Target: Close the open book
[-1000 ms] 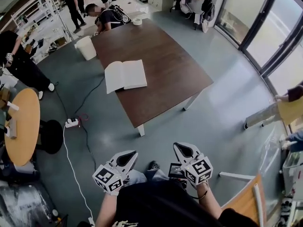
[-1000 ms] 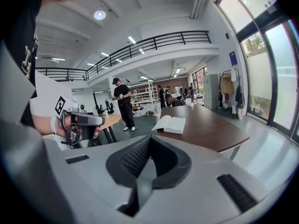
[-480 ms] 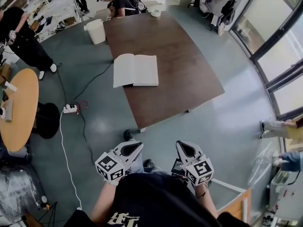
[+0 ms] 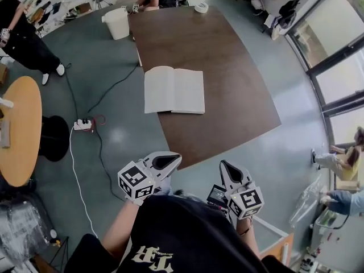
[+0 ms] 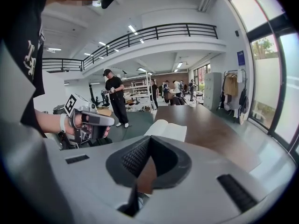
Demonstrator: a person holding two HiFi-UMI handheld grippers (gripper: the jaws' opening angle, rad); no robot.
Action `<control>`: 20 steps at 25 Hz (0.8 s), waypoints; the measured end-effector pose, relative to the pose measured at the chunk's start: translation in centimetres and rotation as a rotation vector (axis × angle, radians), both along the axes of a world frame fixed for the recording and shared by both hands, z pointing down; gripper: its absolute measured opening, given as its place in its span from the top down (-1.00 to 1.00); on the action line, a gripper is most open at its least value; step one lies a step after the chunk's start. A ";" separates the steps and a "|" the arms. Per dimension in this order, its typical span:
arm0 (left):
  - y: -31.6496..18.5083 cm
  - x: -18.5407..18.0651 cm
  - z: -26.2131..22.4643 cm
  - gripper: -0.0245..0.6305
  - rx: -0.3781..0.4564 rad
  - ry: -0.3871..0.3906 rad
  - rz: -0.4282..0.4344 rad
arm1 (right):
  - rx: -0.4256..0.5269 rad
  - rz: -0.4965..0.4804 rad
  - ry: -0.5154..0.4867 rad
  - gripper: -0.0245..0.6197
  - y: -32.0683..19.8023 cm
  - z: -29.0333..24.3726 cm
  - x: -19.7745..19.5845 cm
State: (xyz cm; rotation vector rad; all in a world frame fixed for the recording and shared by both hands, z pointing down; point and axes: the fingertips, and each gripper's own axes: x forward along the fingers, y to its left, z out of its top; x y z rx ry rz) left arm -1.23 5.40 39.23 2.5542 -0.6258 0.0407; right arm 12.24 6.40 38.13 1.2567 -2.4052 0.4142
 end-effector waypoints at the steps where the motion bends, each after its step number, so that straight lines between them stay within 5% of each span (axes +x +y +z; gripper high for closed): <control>1: -1.3 -0.9 0.1 0.92 0.000 -0.003 0.001 | -0.003 -0.001 0.003 0.96 -0.9 0.1 -0.8; 7: -6.5 -5.0 2.0 0.92 -0.043 -0.016 -0.025 | -0.045 0.010 0.030 0.96 -3.7 1.3 -3.8; 20: -10.7 -6.5 3.5 0.92 -0.109 -0.072 -0.070 | -0.075 -0.065 0.043 0.96 -8.4 2.5 -5.8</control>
